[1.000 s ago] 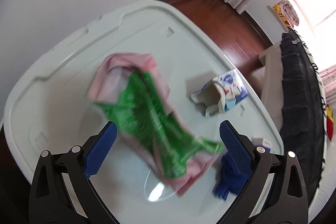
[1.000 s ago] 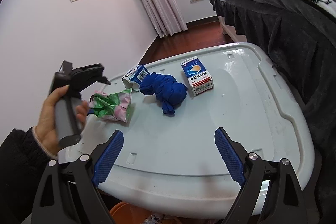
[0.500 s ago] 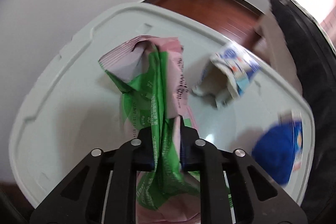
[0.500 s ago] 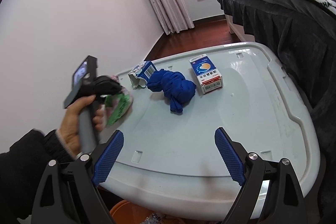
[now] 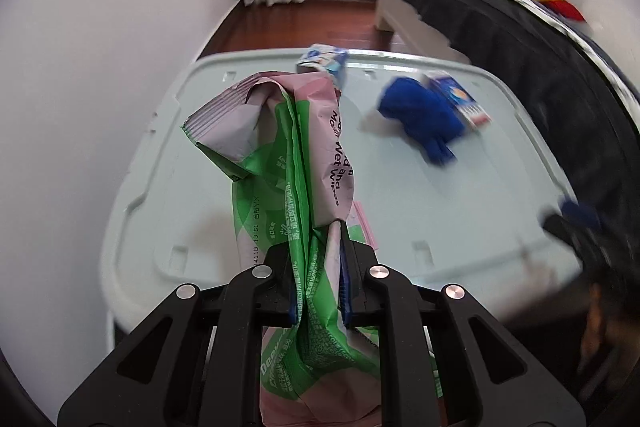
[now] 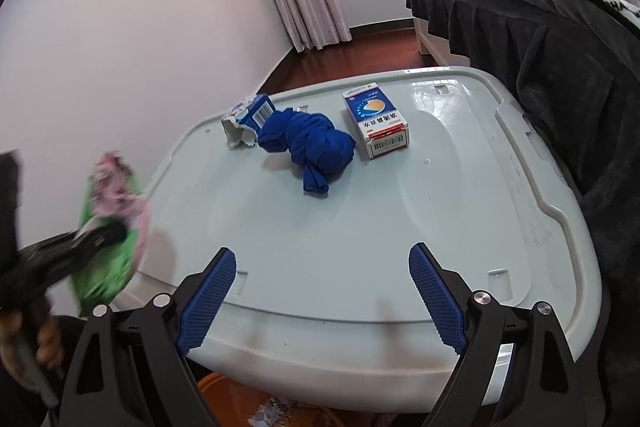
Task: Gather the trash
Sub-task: 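Grasp the blue cloth with the right tool while the left tool holds the bag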
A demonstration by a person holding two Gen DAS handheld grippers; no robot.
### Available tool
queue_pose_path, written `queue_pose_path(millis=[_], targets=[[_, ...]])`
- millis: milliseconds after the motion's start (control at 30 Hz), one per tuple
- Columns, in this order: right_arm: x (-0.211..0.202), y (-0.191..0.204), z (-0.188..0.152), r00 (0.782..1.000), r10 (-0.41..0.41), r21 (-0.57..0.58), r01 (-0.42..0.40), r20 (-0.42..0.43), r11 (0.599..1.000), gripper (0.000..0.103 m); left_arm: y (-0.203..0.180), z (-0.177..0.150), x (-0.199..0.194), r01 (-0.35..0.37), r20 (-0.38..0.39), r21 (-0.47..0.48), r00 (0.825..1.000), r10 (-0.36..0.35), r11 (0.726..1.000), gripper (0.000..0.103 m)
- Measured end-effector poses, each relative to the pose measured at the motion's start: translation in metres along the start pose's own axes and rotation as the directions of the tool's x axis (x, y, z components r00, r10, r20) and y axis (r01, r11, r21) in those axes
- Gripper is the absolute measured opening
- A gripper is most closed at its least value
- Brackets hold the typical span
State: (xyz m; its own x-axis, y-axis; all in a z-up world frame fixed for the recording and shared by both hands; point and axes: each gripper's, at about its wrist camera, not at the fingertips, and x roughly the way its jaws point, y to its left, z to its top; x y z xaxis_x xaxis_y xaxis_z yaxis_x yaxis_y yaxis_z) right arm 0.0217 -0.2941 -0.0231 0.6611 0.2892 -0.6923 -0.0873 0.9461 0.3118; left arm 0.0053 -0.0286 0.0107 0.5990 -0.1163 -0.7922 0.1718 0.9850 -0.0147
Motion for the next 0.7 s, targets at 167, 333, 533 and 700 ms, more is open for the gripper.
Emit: queue_pose_path(millis=[167, 333, 533, 700], targets=[[0.003, 0.011, -0.006, 1.0, -0.012, -0.068, 0.011, -0.01, 0.998, 0.087, -0.023, -0.029, -0.011, 0.009, 0.055, 0.068, 0.998, -0.013, 0.998, 0.013], [0.006, 0.021, 0.002, 1.0, -0.021, -0.13, 0.018, -0.02, 0.991, 0.087, -0.026, -0.041, 0.013, -0.001, 0.044, 0.053, 0.999, -0.001, 0.999, 0.013], [0.029, 0.042, 0.044, 1.0, -0.018, -0.231, 0.014, -0.015, 0.973, 0.087, -0.011, -0.043, 0.034, 0.03, -0.034, -0.037, 0.999, -0.031, 0.999, 0.013], [0.072, 0.057, 0.086, 0.999, -0.013, -0.304, -0.003, -0.051, 0.953, 0.087, -0.007, -0.042, 0.03, 0.016, -0.014, -0.056, 1.0, -0.017, 0.998, 0.013]])
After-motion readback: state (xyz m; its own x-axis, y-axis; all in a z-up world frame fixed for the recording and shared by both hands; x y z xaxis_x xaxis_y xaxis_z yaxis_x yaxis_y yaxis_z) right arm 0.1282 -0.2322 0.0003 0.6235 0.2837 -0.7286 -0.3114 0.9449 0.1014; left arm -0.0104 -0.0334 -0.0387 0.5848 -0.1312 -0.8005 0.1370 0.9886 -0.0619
